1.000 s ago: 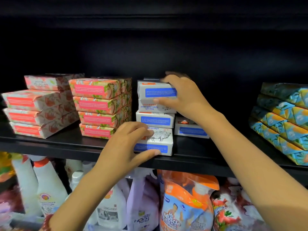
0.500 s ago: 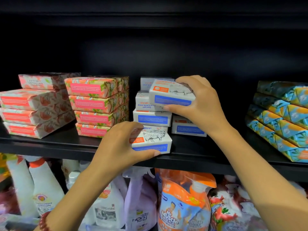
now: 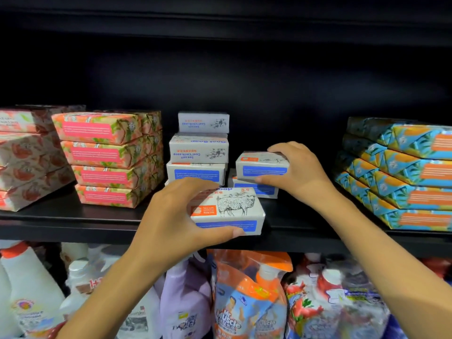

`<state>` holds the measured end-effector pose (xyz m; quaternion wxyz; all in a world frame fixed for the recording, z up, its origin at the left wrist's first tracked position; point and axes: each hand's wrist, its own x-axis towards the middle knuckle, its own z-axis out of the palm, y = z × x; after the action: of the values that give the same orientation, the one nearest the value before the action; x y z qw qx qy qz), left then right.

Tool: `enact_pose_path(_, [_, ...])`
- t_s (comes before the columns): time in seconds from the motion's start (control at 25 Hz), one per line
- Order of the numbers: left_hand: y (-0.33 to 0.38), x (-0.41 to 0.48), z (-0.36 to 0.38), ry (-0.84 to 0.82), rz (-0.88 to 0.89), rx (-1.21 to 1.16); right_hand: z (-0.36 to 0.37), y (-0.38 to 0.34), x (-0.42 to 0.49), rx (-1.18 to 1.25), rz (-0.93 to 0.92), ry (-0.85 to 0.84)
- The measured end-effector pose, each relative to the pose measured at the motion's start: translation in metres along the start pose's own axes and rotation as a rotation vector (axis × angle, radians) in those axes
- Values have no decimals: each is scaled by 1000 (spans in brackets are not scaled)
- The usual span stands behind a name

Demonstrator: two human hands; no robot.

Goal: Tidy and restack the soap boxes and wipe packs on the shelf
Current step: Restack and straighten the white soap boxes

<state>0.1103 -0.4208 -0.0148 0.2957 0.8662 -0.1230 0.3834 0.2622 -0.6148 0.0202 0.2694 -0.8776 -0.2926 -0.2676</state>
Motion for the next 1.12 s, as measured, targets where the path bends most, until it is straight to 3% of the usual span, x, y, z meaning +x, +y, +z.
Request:
enact_pose_path(0.52, [3,-2,7,7,9,-19,12,-2,13,-7,-22,-213])
enact_pose_path(0.76, [14,27,5,61,119,69,-20,9,-39,131,-10,24])
enact_pose_path(1.0, [33,82,30,50,190,146,-37,10,-95,129,-12,-282])
enact_pose_path(1.12, [35,109,44,17,195,266,-37,13,-101,97,-13,-292])
